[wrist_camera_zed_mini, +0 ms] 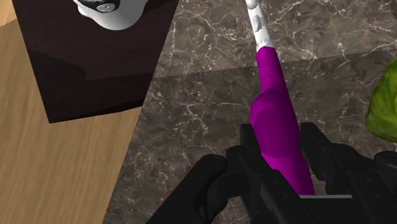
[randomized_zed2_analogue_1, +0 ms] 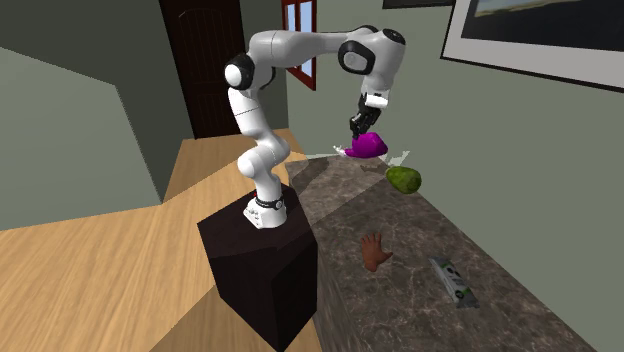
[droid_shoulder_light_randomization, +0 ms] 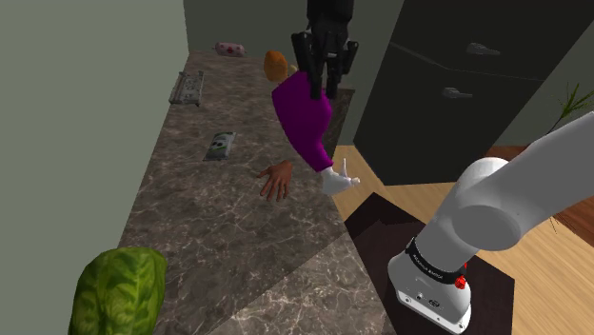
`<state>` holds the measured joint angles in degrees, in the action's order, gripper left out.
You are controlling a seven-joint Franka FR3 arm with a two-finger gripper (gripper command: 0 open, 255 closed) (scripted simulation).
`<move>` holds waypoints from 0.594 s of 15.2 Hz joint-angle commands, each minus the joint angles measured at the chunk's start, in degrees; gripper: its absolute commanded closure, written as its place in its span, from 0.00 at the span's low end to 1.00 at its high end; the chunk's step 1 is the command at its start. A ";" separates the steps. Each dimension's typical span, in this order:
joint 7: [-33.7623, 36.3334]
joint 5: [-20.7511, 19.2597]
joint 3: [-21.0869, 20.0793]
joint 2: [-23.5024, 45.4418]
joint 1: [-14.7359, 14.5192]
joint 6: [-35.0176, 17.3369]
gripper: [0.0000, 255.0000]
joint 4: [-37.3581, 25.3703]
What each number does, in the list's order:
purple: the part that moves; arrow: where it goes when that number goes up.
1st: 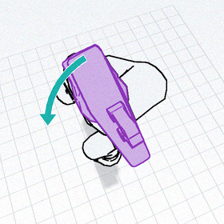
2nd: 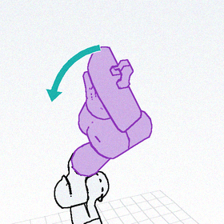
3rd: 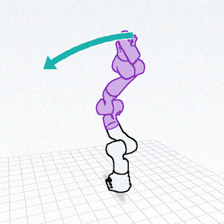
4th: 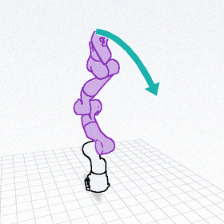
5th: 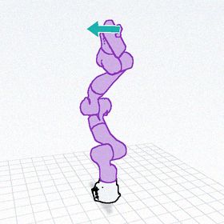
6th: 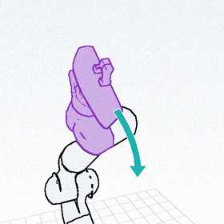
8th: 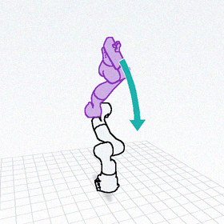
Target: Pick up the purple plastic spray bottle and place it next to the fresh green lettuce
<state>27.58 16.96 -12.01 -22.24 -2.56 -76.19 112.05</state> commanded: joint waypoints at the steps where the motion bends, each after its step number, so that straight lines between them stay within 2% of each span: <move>1: 3.19 1.41 -2.26 0.91 -1.02 -1.02 1.00 -0.76; 9: 14.92 5.12 -10.65 5.34 -4.75 -4.75 1.00 -5.09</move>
<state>41.19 21.79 -21.76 -17.43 -6.94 -80.34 107.33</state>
